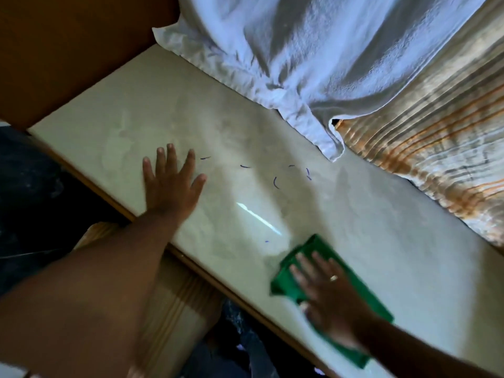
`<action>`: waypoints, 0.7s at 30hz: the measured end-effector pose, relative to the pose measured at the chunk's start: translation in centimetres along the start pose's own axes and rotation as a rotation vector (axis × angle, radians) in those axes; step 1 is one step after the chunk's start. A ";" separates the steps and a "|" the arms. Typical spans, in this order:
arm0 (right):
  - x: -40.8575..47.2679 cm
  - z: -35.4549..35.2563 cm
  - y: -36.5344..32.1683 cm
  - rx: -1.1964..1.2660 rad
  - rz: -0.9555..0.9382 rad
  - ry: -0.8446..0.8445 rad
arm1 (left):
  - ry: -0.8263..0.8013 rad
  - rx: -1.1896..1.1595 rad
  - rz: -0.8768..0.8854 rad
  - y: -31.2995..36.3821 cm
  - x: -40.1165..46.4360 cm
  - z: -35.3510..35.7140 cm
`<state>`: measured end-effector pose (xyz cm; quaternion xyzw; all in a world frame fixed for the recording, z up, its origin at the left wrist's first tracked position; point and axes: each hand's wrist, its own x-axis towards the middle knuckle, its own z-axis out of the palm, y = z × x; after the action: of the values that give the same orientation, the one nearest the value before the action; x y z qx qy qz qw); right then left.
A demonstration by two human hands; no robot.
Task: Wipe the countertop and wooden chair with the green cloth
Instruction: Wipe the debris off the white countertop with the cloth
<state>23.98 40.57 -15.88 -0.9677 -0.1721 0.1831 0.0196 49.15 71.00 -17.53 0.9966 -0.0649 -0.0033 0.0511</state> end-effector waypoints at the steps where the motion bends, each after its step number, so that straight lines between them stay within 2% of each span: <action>1: 0.3 -0.5 2.5 -0.003 0.102 0.008 | -0.001 -0.009 0.031 -0.4 0.1 0.3; 5: 8.3 -4.3 8.4 0.073 0.612 0.082 | 0.000 -0.069 0.027 -0.6 0.7 1.3; 7: 13.8 -5.4 6.8 0.115 0.711 0.111 | -0.022 -0.090 0.012 -0.9 0.9 1.3; 8: 15.9 -5.7 5.0 0.137 0.701 0.133 | -0.029 -0.093 0.009 -1.0 0.9 1.4; 10: 17.7 -5.3 -0.2 0.132 0.562 0.164 | -0.040 -0.090 0.011 -1.1 0.9 1.4; 13: 13.5 -3.1 -8.1 0.127 0.288 0.153 | -0.044 -0.097 0.023 -1.1 0.8 1.3; 16: 8.7 -1.7 -7.2 0.126 0.162 0.104 | -0.048 -0.113 0.024 -1.2 0.9 1.4; 18: 7.8 -2.0 -3.5 0.131 0.279 0.115 | -0.045 -0.110 0.019 -1.2 1.0 1.4; 21: 10.4 -3.9 2.4 0.179 0.615 0.184 | -0.038 -0.104 0.015 -1.1 1.0 1.4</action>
<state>35.22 41.98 -16.08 -0.9813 0.1471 0.1067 0.0639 50.31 71.79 -19.05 0.9918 -0.0733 -0.0254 0.1015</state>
